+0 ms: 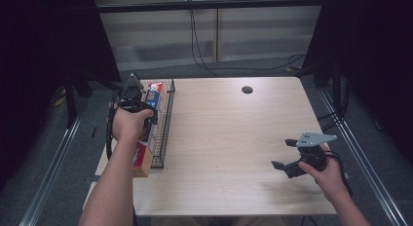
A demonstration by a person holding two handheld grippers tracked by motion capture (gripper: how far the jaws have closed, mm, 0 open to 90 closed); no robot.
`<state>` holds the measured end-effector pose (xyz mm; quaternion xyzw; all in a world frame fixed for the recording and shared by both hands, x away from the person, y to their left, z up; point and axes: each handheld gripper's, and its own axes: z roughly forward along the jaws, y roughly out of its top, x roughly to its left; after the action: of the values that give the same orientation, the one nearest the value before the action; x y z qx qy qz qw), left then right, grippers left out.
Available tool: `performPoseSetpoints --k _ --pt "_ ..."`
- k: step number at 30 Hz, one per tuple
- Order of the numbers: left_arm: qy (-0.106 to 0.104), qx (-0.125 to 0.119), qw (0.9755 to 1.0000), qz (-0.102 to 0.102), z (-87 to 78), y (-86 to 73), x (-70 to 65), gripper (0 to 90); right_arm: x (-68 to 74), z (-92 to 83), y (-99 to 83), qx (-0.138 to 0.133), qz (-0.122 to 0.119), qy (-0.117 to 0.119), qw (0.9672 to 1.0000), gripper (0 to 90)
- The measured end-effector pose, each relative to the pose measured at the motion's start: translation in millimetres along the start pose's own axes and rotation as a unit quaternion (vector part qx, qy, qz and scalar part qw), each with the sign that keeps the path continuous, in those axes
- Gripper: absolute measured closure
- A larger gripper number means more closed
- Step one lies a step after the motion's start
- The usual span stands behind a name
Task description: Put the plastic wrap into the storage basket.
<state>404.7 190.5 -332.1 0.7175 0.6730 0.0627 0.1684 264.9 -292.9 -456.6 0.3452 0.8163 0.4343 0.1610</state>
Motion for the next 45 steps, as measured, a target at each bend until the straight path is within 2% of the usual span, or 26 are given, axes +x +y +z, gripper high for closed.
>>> performPoseSetpoints --k 2,3,5,6,8,9,10,11,12,14,15,18,22,24,31,34,35,37,38,45 --pt "0.001 0.0 1.0 -0.001 0.4 0.2 0.3 42.9 -0.1 -0.2 0.1 -0.001 0.0 0.0 1.0 1.8" --pt "0.003 0.001 1.0 0.007 0.8 0.6 1.9 42.9 -0.3 -0.5 0.1 -0.001 -0.001 0.0 1.0 1.8" --pt "0.003 0.001 1.0 0.005 2.5 0.5 3.6 42.9 -0.3 -0.7 0.1 -0.001 -0.001 0.0 1.0 1.8" --pt "0.002 0.001 1.0 -0.003 3.8 0.1 3.2 42.9 -0.4 -0.7 0.1 0.0 -0.001 0.0 1.0 1.8" --pt "0.007 0.004 1.0 0.006 5.3 0.4 5.5 42.9 -0.3 -0.7 0.2 -0.001 -0.001 0.0 1.0 1.8" --pt "0.004 0.005 1.0 -0.002 6.1 0.2 5.2 42.9 -0.3 -0.7 0.2 -0.001 -0.001 0.0 1.0 1.8" --pt "0.004 0.005 1.0 0.003 6.7 0.5 6.7 42.8 -0.3 -0.8 0.2 -0.001 -0.003 -0.001 1.0 1.8" --pt "0.004 0.004 1.0 -0.003 7.6 0.3 6.5 42.8 -0.2 -0.8 0.2 0.0 -0.003 -0.001 1.0 1.8" --pt "0.007 0.005 1.0 0.003 8.0 0.8 8.0 42.8 -0.2 -0.8 0.2 0.0 -0.003 -0.001 1.0 1.8" --pt "0.005 0.005 1.0 -0.005 9.8 1.3 8.1 42.8 -0.2 -1.3 0.3 -0.001 -0.002 -0.001 1.0 1.8" --pt "0.01 0.007 0.9999 0.005 10.1 2.1 10.1 42.9 -0.3 -1.2 0.4 -0.001 -0.002 -0.002 1.0 1.8" --pt "0.009 0.006 0.9999 -0.004 13.6 3.2 11.7 42.9 -0.6 -1.0 0.5 0.0 -0.003 -0.001 1.0 1.8" --pt "0.011 0.007 0.9999 0.001 16.5 4.2 13.7 42.8 -1.0 -0.7 0.4 -0.002 -0.003 -0.001 1.0 1.8" --pt "0.007 0.005 0.9999 -0.005 18.6 4.2 14.0 42.8 -1.3 -1.1 0.5 -0.001 -0.004 0.001 1.0 1.8" --pt "0.01 0.009 0.9999 -0.004 25.9 4.0 16.2 42.8 -0.8 -1.1 0.3 -0.001 -0.003 0.0 1.0 1.8" --pt "0.01 0.013 0.9999 0.001 28.3 4.3 18.3 42.8 -1.3 -0.8 0.4 0.0 -0.003 0.001 1.0 1.8" --pt "0.008 0.012 0.9999 -0.007 29.6 4.0 17.3 42.8 -1.1 -0.8 0.3 0.001 -0.003 -0.001 1.0 1.8" --pt "0.008 0.012 0.9998 -0.009 31.7 4.1 17.8 42.8 -1.1 -0.7 0.3 0.002 -0.003 0.0 1.0 1.8" --pt "0.01 0.011 0.9999 -0.005 33.0 4.2 18.5 42.8 -1.3 -0.4 0.2 0.001 -0.003 0.002 1.0 1.8" --pt "0.009 0.017 0.9998 -0.007 39.1 3.5 19.3 42.7 -0.9 0.1 -0.1 0.001 -0.004 0.001 1.0 1.8"
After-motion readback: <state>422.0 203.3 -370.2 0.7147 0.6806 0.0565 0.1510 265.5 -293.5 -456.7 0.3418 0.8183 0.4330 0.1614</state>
